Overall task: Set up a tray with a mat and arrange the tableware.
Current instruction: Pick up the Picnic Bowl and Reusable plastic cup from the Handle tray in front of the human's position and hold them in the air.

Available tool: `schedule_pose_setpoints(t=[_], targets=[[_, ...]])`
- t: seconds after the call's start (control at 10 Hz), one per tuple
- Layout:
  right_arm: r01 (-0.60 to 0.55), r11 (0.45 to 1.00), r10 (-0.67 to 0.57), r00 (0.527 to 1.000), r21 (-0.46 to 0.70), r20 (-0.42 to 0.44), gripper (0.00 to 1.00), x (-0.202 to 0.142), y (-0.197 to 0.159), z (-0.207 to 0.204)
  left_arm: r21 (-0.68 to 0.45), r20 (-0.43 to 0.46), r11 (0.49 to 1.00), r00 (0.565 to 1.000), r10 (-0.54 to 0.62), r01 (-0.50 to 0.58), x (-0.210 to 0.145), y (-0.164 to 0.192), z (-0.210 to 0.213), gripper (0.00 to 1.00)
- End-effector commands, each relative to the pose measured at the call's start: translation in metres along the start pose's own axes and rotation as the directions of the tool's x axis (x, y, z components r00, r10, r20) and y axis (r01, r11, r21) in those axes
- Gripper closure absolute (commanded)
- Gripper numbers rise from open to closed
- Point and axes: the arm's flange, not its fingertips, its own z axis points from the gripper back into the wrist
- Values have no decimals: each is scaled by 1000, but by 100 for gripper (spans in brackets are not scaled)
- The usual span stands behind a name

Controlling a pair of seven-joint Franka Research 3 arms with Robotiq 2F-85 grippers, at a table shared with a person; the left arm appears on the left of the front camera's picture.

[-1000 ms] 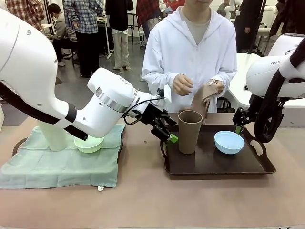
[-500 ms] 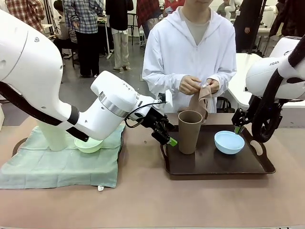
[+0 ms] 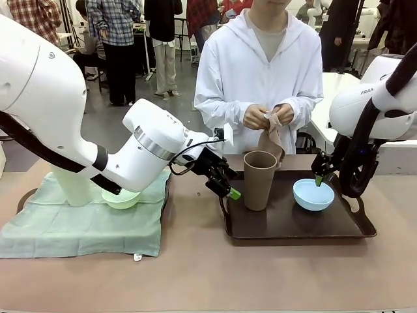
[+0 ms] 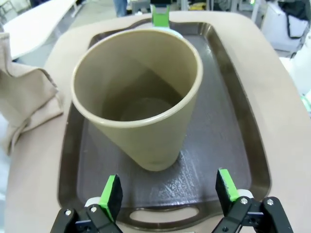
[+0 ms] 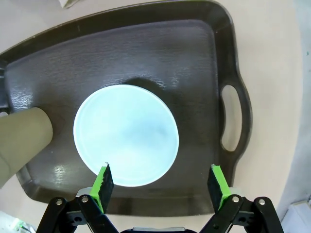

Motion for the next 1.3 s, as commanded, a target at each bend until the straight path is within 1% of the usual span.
schedule_pose_setpoints(t=[0.0,0.3,0.5,0.7,1.1,1.2], targets=[[-5,1000,5,1000,0,8,0,9,2,-14,17,60,1000,998,-2,1,-4,13,-9,0],[9,1000,-9,1000,9,4,0,14,-1,-28,9,98,1000,995,-5,4,-8,22,-26,0],[15,1000,-16,1000,24,13,0,16,-4,-30,-15,84,1000,996,7,-6,-8,21,-32,0],[8,999,-9,1000,32,23,0,18,-7,-31,-25,88,1000,996,9,-7,-9,21,-40,0],[18,999,-19,1000,48,20,0,22,-11,-35,-41,132,999,991,-19,25,-5,23,-56,0],[18,998,-19,1000,52,18,0,21,-11,-35,-47,130,999,991,-18,24,-5,21,-61,0]])
